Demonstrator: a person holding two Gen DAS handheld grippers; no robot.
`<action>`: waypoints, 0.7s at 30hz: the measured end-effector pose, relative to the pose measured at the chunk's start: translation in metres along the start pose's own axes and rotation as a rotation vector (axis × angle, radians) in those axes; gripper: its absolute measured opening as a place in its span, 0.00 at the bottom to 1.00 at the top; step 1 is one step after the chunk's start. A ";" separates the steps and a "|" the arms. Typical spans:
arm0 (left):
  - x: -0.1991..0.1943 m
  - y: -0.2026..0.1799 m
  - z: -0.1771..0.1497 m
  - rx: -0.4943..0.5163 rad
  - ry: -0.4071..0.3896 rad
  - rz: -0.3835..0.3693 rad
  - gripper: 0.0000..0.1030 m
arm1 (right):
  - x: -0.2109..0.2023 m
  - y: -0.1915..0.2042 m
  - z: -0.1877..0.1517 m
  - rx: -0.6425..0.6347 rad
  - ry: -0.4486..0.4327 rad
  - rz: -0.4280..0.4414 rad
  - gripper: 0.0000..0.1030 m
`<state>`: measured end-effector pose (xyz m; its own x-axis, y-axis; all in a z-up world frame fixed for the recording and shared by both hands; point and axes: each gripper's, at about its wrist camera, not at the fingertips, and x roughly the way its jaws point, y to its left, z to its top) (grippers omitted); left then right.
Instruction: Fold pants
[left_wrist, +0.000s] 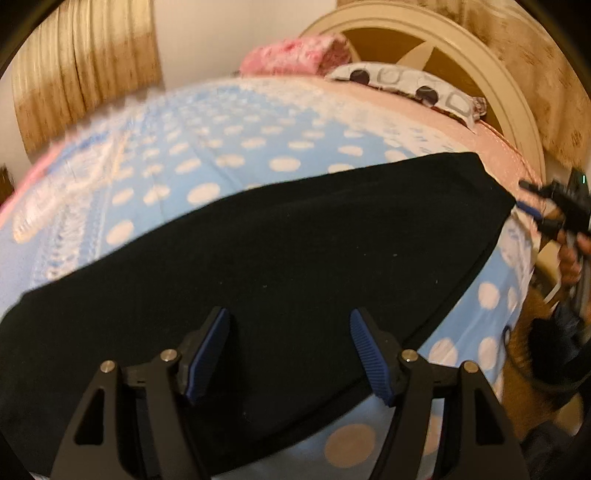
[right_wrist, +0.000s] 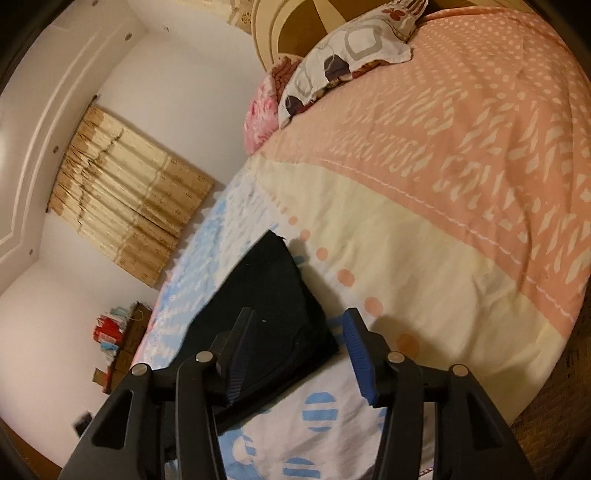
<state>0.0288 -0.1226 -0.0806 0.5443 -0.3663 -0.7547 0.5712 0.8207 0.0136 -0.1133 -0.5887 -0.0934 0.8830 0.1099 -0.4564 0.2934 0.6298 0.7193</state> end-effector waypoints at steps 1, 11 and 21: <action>-0.001 -0.001 -0.003 0.009 0.003 0.004 0.69 | -0.003 0.003 -0.002 -0.006 -0.005 0.013 0.49; -0.018 0.001 -0.013 0.001 -0.015 0.001 0.69 | 0.032 0.121 -0.072 -0.378 0.155 0.125 0.49; -0.014 -0.010 -0.019 0.073 -0.011 0.010 0.69 | 0.057 0.181 -0.146 -0.744 0.283 0.120 0.49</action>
<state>0.0042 -0.1171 -0.0825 0.5567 -0.3634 -0.7470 0.6087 0.7904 0.0691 -0.0629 -0.3564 -0.0654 0.7373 0.3377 -0.5851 -0.2068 0.9373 0.2804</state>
